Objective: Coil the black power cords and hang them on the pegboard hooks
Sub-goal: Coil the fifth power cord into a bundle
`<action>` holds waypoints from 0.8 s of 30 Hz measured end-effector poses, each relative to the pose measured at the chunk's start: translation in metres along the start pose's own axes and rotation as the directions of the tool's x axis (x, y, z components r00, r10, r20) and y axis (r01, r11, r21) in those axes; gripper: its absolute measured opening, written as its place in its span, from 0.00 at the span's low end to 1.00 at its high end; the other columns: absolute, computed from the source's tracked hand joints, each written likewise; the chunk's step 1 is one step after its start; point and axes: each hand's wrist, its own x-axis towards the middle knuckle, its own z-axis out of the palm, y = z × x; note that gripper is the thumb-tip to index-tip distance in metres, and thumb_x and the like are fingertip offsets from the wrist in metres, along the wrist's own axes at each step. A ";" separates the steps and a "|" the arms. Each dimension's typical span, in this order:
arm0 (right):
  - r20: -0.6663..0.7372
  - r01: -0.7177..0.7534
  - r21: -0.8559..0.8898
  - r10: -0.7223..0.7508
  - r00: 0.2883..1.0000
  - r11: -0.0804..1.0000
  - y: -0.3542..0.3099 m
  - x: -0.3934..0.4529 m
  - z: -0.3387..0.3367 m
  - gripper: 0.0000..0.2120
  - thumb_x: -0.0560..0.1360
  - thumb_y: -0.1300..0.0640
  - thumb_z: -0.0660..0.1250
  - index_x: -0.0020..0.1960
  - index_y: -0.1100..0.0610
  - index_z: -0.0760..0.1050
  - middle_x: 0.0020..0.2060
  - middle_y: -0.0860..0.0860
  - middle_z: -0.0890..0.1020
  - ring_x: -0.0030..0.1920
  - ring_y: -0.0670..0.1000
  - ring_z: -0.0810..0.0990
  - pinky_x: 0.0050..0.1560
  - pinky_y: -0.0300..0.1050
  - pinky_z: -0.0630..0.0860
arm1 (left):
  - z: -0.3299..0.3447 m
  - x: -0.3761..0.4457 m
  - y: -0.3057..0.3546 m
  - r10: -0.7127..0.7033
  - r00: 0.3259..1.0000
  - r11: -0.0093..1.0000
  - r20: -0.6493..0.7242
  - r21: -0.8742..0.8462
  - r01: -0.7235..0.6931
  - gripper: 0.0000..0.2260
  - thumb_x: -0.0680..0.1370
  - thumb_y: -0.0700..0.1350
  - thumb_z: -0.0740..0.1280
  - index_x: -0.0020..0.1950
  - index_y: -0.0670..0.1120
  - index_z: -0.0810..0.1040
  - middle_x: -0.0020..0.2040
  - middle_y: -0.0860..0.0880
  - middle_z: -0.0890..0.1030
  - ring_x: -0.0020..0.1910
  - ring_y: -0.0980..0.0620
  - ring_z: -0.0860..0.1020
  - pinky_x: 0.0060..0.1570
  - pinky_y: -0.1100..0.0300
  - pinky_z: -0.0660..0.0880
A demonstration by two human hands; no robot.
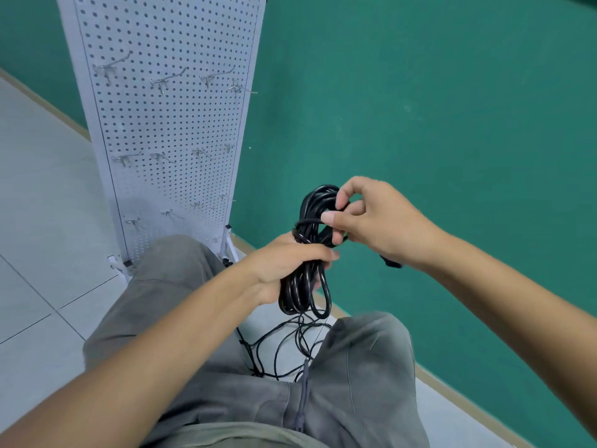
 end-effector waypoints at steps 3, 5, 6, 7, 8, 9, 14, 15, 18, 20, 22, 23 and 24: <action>-0.096 0.034 0.008 -0.033 0.995 0.999 -0.003 -0.010 0.009 0.16 0.79 0.53 0.71 0.47 0.51 0.63 0.31 0.49 0.85 0.24 0.42 0.70 0.28 0.35 0.65 | 0.007 -0.011 0.004 0.027 0.999 0.990 0.046 -0.138 -0.020 0.03 0.71 0.42 0.73 0.40 0.51 0.82 0.38 0.49 0.76 0.34 0.52 0.73 0.44 0.53 0.70; -0.125 0.045 0.054 -0.038 0.991 0.998 -0.006 -0.018 0.010 0.17 0.79 0.53 0.71 0.47 0.50 0.61 0.30 0.49 0.84 0.23 0.43 0.69 0.26 0.33 0.63 | 0.011 -0.021 0.005 0.061 0.996 0.975 0.065 -0.219 -0.045 0.02 0.72 0.41 0.72 0.42 0.48 0.83 0.37 0.49 0.76 0.34 0.53 0.74 0.45 0.55 0.72; -0.129 0.046 0.072 -0.036 0.991 0.996 -0.007 -0.022 0.010 0.17 0.79 0.53 0.71 0.47 0.50 0.61 0.29 0.47 0.83 0.23 0.43 0.69 0.25 0.33 0.63 | 0.012 -0.027 0.005 0.082 0.994 0.969 0.077 -0.241 -0.061 0.02 0.73 0.41 0.72 0.44 0.46 0.83 0.38 0.49 0.76 0.34 0.53 0.74 0.45 0.56 0.74; -0.132 0.048 0.080 -0.037 0.990 0.996 -0.008 -0.026 0.009 0.17 0.78 0.52 0.71 0.47 0.49 0.60 0.28 0.46 0.82 0.23 0.43 0.68 0.26 0.32 0.62 | 0.013 -0.033 0.005 0.098 0.991 0.963 0.088 -0.261 -0.072 0.03 0.73 0.41 0.72 0.46 0.45 0.83 0.38 0.49 0.76 0.34 0.53 0.75 0.45 0.56 0.75; -0.130 0.051 0.086 -0.039 0.991 0.995 -0.008 -0.029 0.009 0.18 0.78 0.52 0.71 0.47 0.48 0.60 0.27 0.45 0.80 0.23 0.43 0.69 0.26 0.32 0.62 | 0.013 -0.039 0.005 0.109 0.989 0.955 0.098 -0.288 -0.077 0.05 0.74 0.41 0.72 0.48 0.44 0.82 0.38 0.49 0.77 0.34 0.53 0.75 0.45 0.56 0.76; -0.124 0.049 0.102 -0.036 0.992 0.994 -0.008 -0.032 0.009 0.18 0.78 0.52 0.71 0.47 0.48 0.60 0.26 0.45 0.79 0.23 0.43 0.69 0.27 0.32 0.63 | 0.014 -0.043 0.004 0.114 0.988 0.943 0.106 -0.324 -0.074 0.06 0.73 0.43 0.73 0.49 0.44 0.82 0.38 0.49 0.77 0.34 0.53 0.75 0.44 0.56 0.77; -0.034 -0.013 0.362 0.027 0.999 0.932 -0.007 -0.041 0.012 0.19 0.79 0.58 0.71 0.49 0.52 0.58 0.31 0.53 0.77 0.29 0.47 0.73 0.37 0.41 0.73 | 0.021 -0.049 0.004 0.163 0.976 0.871 0.147 -0.485 -0.073 0.21 0.68 0.56 0.79 0.51 0.43 0.81 0.37 0.50 0.76 0.34 0.55 0.74 0.43 0.58 0.78; -0.013 -0.021 0.396 0.029 1.000 0.918 -0.007 -0.042 0.012 0.18 0.79 0.59 0.70 0.50 0.52 0.58 0.31 0.54 0.77 0.29 0.47 0.73 0.37 0.41 0.73 | 0.022 -0.051 0.005 0.167 0.978 0.875 0.124 -0.476 -0.089 0.20 0.68 0.57 0.77 0.49 0.43 0.80 0.36 0.51 0.76 0.33 0.56 0.74 0.42 0.59 0.78; 0.008 0.013 0.348 -0.017 1.000 0.938 -0.006 -0.042 0.005 0.18 0.79 0.59 0.70 0.50 0.52 0.58 0.27 0.49 0.75 0.30 0.48 0.70 0.39 0.43 0.71 | 0.024 -0.055 0.008 0.205 0.975 0.892 0.091 -0.428 -0.147 0.16 0.72 0.56 0.77 0.46 0.45 0.79 0.36 0.50 0.75 0.32 0.55 0.73 0.41 0.59 0.76; 0.033 0.045 0.318 -0.059 0.998 0.947 -0.006 -0.041 0.000 0.19 0.79 0.59 0.70 0.49 0.52 0.58 0.26 0.49 0.75 0.31 0.51 0.69 0.37 0.44 0.69 | 0.024 -0.055 0.009 0.253 0.966 0.891 0.058 -0.404 -0.209 0.17 0.73 0.53 0.76 0.51 0.44 0.76 0.35 0.49 0.75 0.32 0.54 0.73 0.40 0.58 0.75; 0.049 0.067 0.337 -0.088 0.995 0.939 -0.005 -0.039 -0.001 0.19 0.79 0.60 0.70 0.49 0.52 0.58 0.27 0.50 0.75 0.30 0.51 0.68 0.33 0.40 0.68 | 0.022 -0.053 0.009 0.322 0.946 0.898 -0.040 -0.302 -0.319 0.20 0.72 0.51 0.75 0.56 0.42 0.73 0.34 0.48 0.74 0.31 0.52 0.72 0.38 0.56 0.72; 0.054 0.085 0.351 -0.111 0.992 0.933 -0.004 -0.037 0.001 0.18 0.79 0.61 0.70 0.49 0.53 0.58 0.27 0.51 0.75 0.29 0.50 0.68 0.32 0.37 0.67 | 0.021 -0.052 0.008 0.360 0.928 0.898 -0.092 -0.234 -0.372 0.21 0.72 0.50 0.75 0.57 0.42 0.72 0.34 0.47 0.74 0.30 0.51 0.71 0.38 0.55 0.71; 0.051 0.105 0.367 -0.133 0.990 0.924 -0.002 -0.035 0.006 0.18 0.80 0.62 0.70 0.50 0.53 0.59 0.28 0.50 0.75 0.29 0.49 0.69 0.33 0.36 0.67 | 0.020 -0.051 0.008 0.381 0.915 0.898 -0.129 -0.185 -0.400 0.21 0.72 0.49 0.75 0.57 0.41 0.71 0.33 0.47 0.74 0.30 0.51 0.71 0.37 0.55 0.71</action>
